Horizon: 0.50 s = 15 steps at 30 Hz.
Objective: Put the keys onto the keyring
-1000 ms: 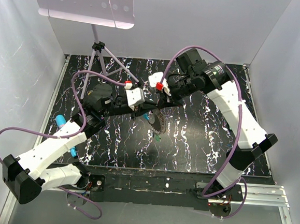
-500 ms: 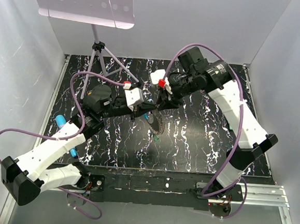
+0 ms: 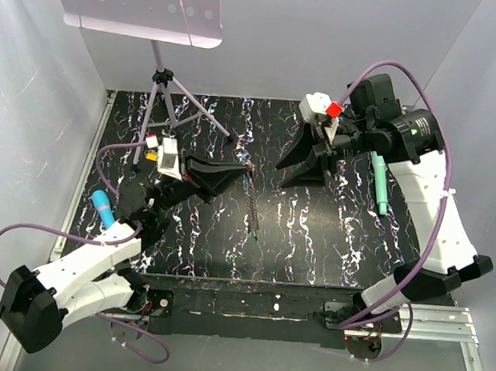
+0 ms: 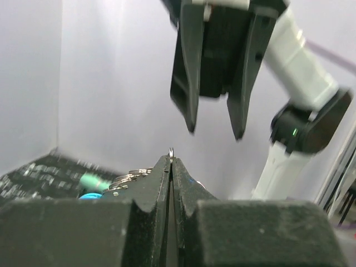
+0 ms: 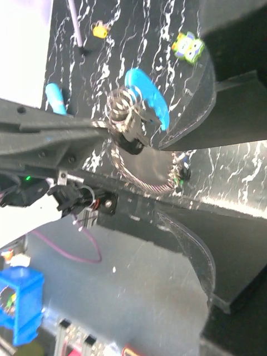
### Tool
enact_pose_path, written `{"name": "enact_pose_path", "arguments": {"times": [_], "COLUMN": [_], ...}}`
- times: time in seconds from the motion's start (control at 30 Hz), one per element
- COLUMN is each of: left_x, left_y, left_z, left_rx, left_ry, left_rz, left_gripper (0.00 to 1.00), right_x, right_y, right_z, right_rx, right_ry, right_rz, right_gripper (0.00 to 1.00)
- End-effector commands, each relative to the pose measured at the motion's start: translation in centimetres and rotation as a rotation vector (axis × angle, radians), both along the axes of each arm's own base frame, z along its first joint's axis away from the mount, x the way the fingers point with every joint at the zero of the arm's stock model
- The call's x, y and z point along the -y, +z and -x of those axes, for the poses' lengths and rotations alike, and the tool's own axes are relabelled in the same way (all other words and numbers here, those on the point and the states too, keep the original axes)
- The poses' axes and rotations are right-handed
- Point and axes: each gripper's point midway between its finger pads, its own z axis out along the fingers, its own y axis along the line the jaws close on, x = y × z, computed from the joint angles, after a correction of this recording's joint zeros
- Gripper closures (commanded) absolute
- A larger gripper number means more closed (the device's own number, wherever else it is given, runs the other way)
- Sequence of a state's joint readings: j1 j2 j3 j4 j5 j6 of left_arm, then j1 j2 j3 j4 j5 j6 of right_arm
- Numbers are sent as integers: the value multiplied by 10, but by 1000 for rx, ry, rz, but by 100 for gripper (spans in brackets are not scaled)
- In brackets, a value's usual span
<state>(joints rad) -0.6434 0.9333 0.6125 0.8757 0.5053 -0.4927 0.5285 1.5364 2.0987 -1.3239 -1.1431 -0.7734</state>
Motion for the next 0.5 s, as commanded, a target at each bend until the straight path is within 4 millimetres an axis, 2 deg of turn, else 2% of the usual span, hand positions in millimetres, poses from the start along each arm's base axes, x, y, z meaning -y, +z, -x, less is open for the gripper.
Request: {"name": "enact_pose_path", "arguments": {"times": [0.0, 0.17, 0.3, 0.47], "left_x": [-29, -21, -17, -14], "left_y": [72, 82, 82, 80], "left_z": [20, 20, 19, 19], "left_rx": [15, 5, -8, -14], "left_ry": [-94, -143, -151, -163], "left_rz": [355, 342, 323, 307], "left_gripper": [100, 100, 100, 100], "right_x": [-2, -10, -16, -25], "right_y": [23, 34, 44, 40], "right_z": [21, 14, 4, -10], "right_rx": [-139, -189, -197, -221], "right_ry": [59, 51, 32, 15], "right_rz": [-76, -97, -113, -103], "right_gripper": [47, 47, 48, 51]}}
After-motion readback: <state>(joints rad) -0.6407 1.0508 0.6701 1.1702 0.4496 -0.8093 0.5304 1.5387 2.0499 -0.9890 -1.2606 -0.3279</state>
